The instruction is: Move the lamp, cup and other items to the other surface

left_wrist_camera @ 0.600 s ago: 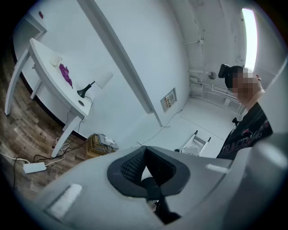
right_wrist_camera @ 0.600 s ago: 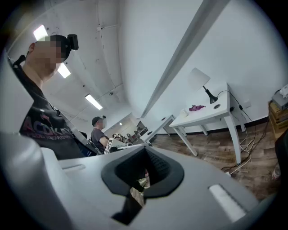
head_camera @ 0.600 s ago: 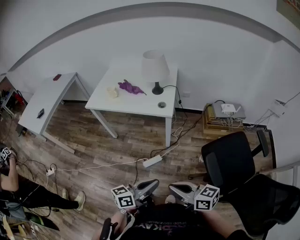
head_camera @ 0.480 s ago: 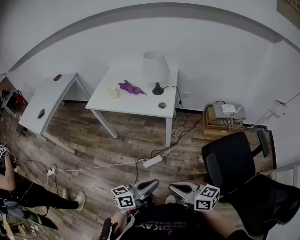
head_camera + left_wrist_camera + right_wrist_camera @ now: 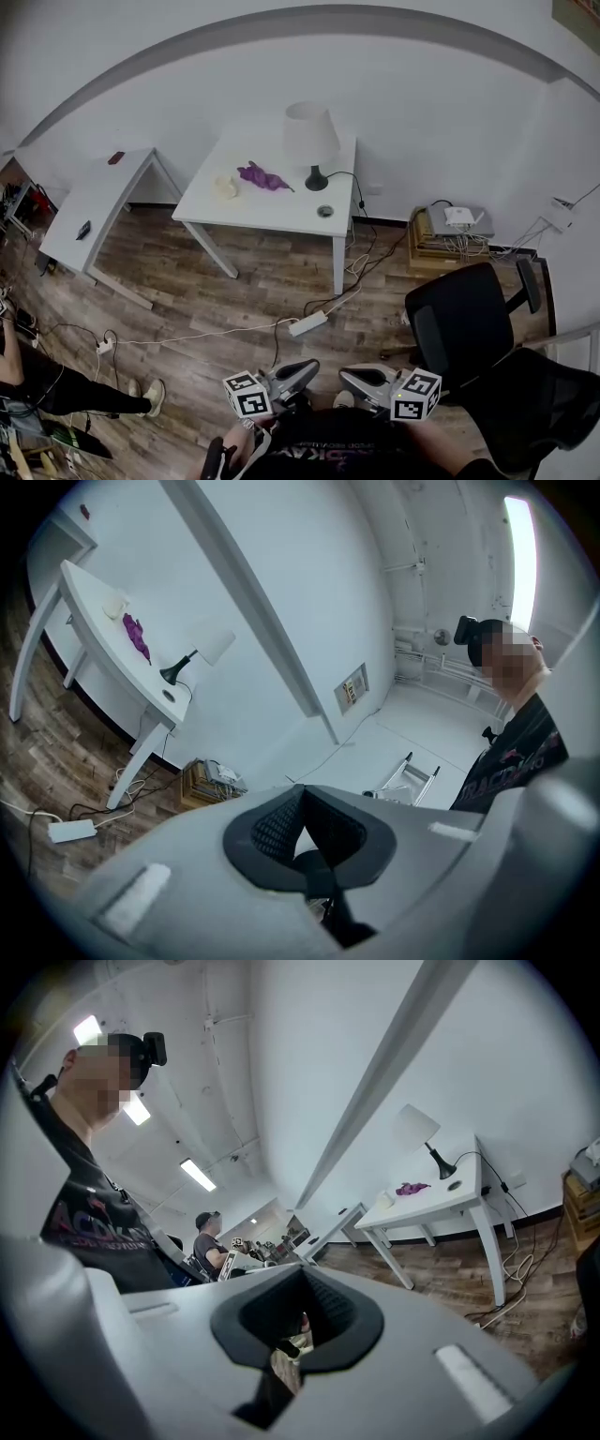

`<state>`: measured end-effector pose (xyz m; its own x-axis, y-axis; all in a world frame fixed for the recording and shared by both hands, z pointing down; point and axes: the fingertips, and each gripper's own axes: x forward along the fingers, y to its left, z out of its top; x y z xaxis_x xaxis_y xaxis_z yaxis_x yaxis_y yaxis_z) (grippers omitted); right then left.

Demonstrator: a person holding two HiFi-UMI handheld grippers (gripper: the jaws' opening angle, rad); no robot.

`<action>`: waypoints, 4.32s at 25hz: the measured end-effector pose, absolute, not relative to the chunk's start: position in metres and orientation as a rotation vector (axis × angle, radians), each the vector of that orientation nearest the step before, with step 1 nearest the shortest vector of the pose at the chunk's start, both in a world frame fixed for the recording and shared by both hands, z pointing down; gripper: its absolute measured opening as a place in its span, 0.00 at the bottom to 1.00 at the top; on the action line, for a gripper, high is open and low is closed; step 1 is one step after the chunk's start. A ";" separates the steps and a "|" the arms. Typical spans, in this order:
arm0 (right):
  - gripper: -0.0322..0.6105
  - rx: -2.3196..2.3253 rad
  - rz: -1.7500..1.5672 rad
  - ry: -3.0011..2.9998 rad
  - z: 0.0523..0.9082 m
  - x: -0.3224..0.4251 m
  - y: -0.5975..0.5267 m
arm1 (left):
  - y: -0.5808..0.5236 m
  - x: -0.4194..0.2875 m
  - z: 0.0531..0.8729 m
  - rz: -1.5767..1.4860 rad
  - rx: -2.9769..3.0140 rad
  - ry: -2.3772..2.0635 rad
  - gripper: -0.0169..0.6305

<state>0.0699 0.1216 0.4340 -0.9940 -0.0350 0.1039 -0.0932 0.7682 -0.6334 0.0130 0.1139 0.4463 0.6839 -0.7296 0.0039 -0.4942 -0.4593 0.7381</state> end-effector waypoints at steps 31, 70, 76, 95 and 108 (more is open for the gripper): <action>0.11 0.181 1.136 -2.839 0.436 -0.096 0.060 | 0.085 -0.169 0.452 -0.417 2.096 -1.046 0.02; 0.13 -0.409 0.880 -2.672 0.428 -0.358 0.096 | 0.184 -0.392 0.458 -0.789 1.840 -1.573 0.02; 0.14 -0.487 0.854 -2.649 0.431 -0.383 0.083 | 0.182 -0.406 0.461 -0.803 1.796 -1.656 0.02; 0.16 -0.242 0.594 -2.713 0.463 -0.428 -0.083 | 0.121 -0.420 0.457 -0.782 1.648 -1.805 0.02; 0.21 0.337 0.274 -2.571 0.544 -0.486 -0.322 | 0.112 -0.425 0.471 -0.782 1.450 -1.929 0.02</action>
